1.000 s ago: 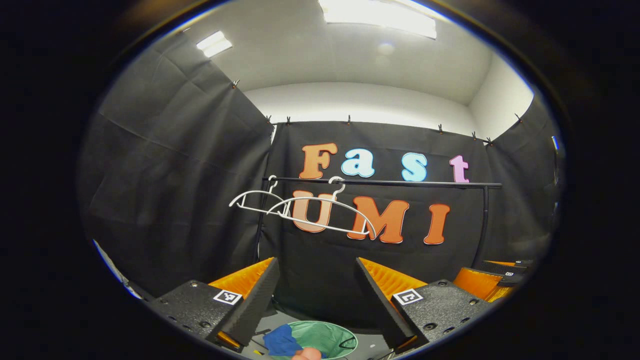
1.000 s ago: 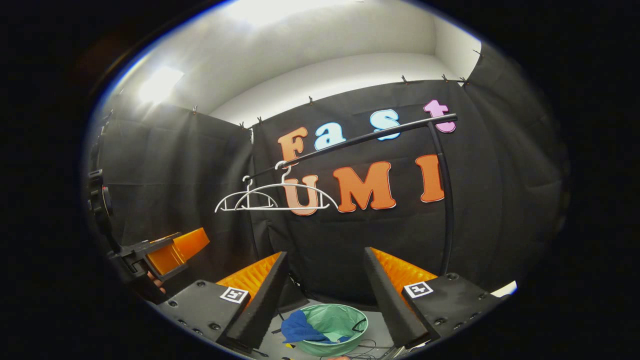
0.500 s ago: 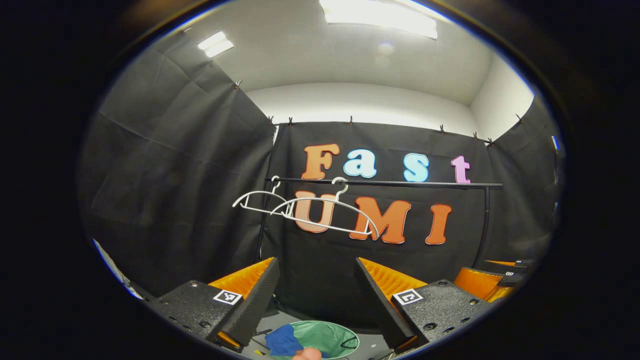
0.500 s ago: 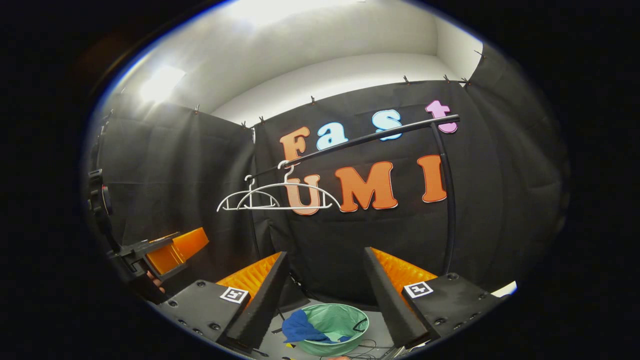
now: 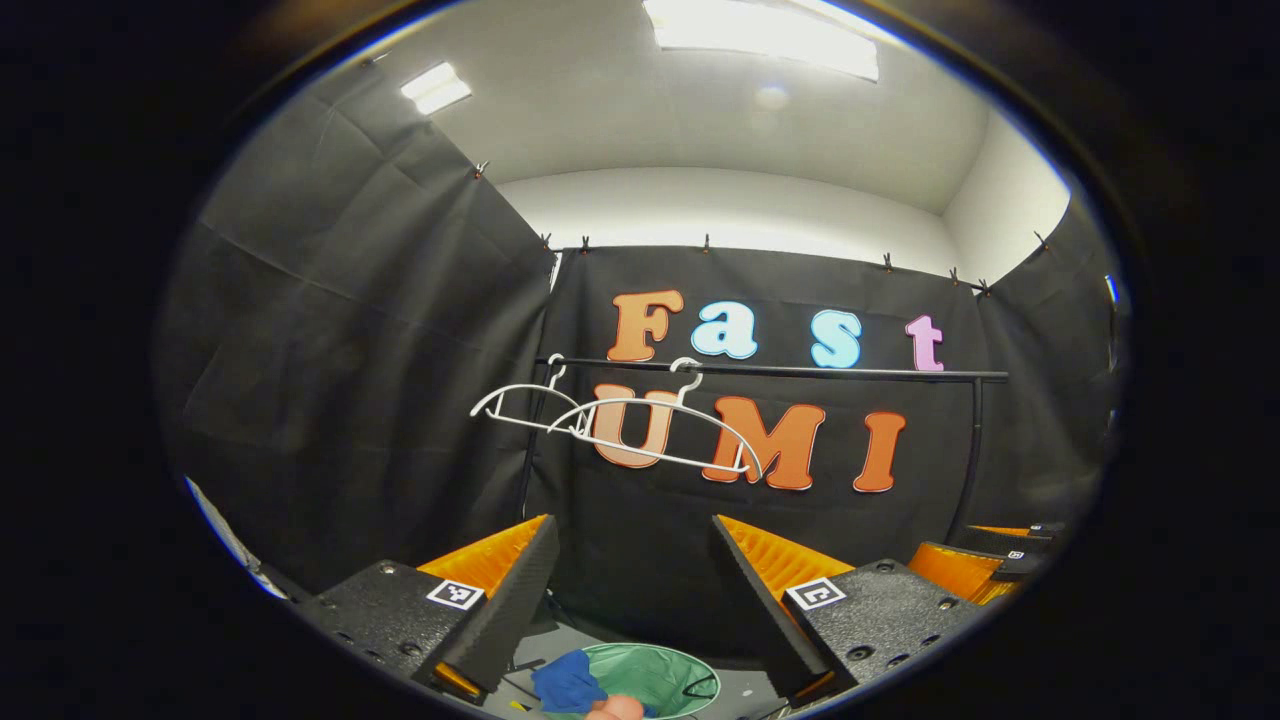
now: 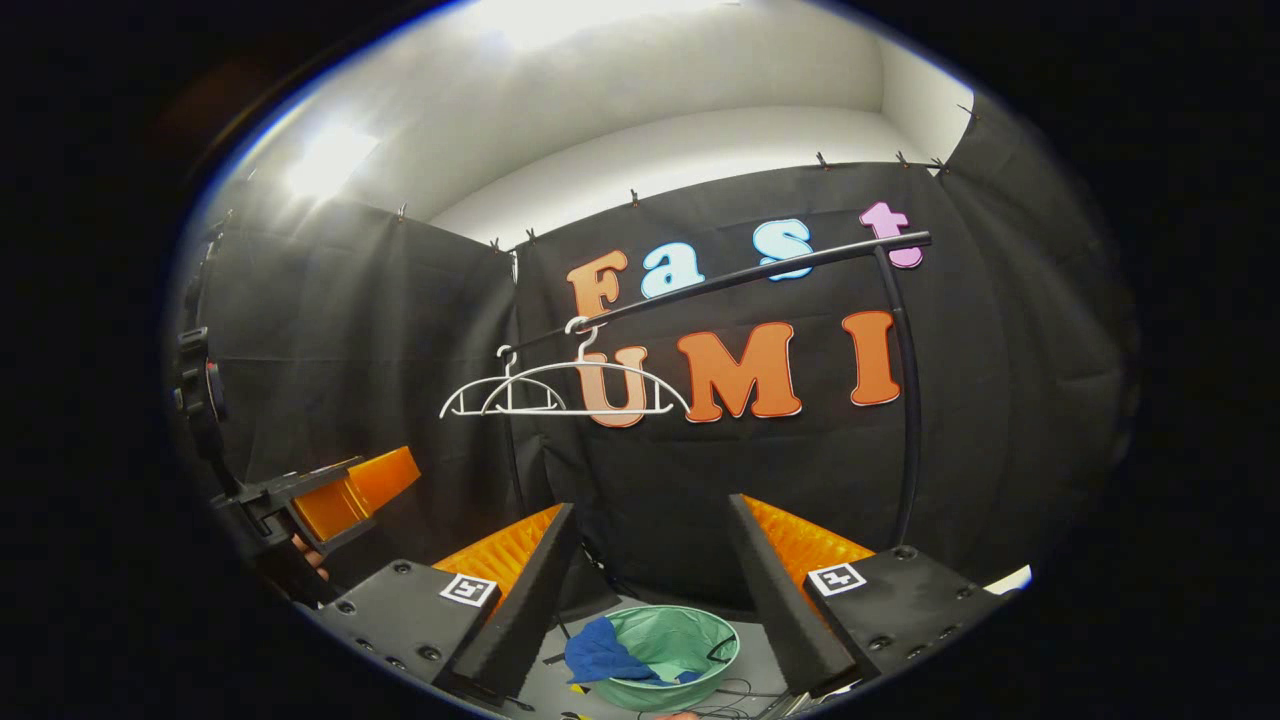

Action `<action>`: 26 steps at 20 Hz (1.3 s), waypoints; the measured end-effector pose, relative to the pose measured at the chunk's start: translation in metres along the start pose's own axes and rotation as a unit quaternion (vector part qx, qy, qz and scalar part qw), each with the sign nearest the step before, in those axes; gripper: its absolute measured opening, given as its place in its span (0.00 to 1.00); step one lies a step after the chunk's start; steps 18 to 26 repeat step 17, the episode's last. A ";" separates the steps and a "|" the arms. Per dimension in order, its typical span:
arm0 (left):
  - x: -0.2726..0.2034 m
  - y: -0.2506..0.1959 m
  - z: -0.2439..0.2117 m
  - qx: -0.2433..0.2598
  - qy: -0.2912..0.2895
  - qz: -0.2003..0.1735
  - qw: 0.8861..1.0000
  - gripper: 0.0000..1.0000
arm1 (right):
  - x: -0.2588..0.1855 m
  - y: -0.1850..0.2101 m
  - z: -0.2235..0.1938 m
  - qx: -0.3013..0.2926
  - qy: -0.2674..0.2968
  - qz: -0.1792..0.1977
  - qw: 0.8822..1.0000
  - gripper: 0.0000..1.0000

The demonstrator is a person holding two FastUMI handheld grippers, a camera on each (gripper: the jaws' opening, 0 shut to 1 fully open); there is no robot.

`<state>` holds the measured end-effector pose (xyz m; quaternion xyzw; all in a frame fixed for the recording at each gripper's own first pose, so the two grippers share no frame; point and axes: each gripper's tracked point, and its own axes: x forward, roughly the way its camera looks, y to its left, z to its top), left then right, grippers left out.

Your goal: Grasp the clothes on the hanger with both hands and then place them into the laundry hamper below.

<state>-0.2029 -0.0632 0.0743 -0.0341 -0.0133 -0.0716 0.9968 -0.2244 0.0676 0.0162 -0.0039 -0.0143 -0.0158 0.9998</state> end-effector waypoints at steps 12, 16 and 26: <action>0.002 -0.006 -0.001 -0.004 -0.002 -0.009 1.000 0.95 | -0.005 -0.009 0.005 -0.003 -0.007 -0.013 1.000 0.98; 0.001 -0.008 0.000 -0.003 -0.003 -0.010 1.000 0.95 | -0.006 -0.010 0.006 -0.005 -0.007 -0.012 1.000 0.98; 0.002 -0.007 0.000 -0.003 -0.004 -0.009 1.000 0.95 | -0.006 -0.010 0.006 -0.005 -0.007 -0.012 1.000 0.89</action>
